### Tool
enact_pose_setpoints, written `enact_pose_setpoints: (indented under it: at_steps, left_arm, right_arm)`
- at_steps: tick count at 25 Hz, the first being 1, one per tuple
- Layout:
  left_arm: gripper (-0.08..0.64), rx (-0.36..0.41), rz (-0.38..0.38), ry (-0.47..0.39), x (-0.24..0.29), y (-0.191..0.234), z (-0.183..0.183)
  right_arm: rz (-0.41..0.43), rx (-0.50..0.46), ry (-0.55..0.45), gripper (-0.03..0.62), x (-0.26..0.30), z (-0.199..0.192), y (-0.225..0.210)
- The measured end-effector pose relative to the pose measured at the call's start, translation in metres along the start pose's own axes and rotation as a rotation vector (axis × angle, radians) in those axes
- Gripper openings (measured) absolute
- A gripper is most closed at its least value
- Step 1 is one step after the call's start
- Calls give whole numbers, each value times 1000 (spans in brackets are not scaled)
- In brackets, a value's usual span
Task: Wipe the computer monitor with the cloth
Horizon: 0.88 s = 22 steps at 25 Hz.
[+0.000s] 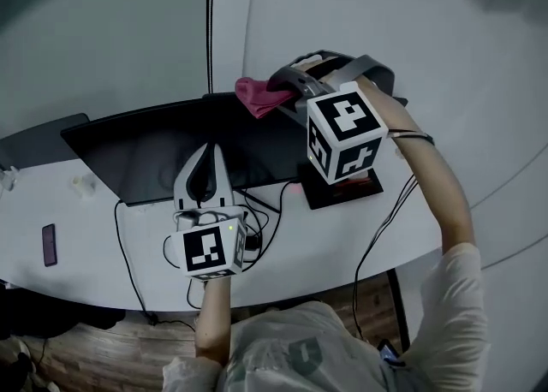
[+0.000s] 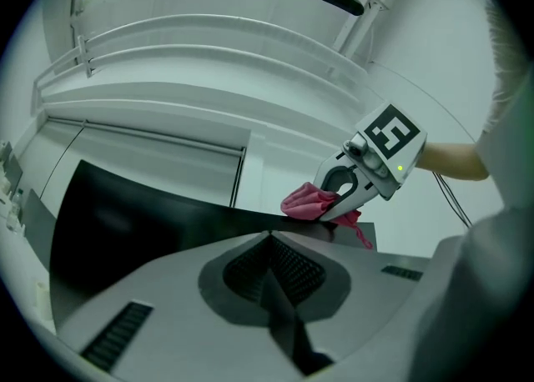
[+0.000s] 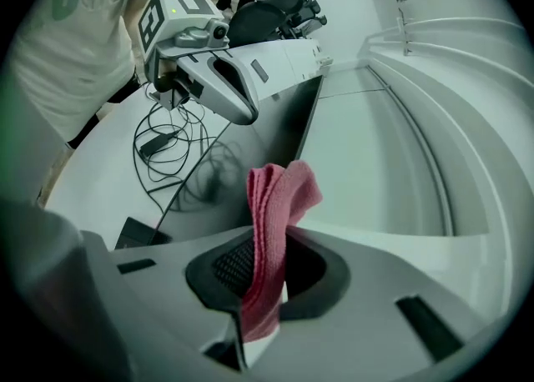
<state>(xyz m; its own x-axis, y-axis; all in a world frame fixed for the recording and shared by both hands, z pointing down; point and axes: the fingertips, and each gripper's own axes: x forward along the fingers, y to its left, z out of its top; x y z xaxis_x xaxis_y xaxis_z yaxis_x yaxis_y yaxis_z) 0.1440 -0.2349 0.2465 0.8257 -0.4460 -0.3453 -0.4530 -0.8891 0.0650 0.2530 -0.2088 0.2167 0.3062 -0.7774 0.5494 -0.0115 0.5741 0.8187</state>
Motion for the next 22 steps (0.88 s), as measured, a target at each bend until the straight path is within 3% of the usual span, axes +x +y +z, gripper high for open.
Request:
enact_pose_setpoints:
  at_steps: [6, 11, 22]
  left_arm:
    - [14, -22, -32, 20, 29, -90, -22]
    - [14, -25, -77, 38, 53, -149, -34]
    - [14, -7, -123, 46, 55, -187, -29]
  right_arm:
    - [17, 69, -2, 54, -31, -92, 41]
    - [11, 122, 2, 54, -49, -148, 61]
    - [10, 247, 61, 54, -67, -206, 85]
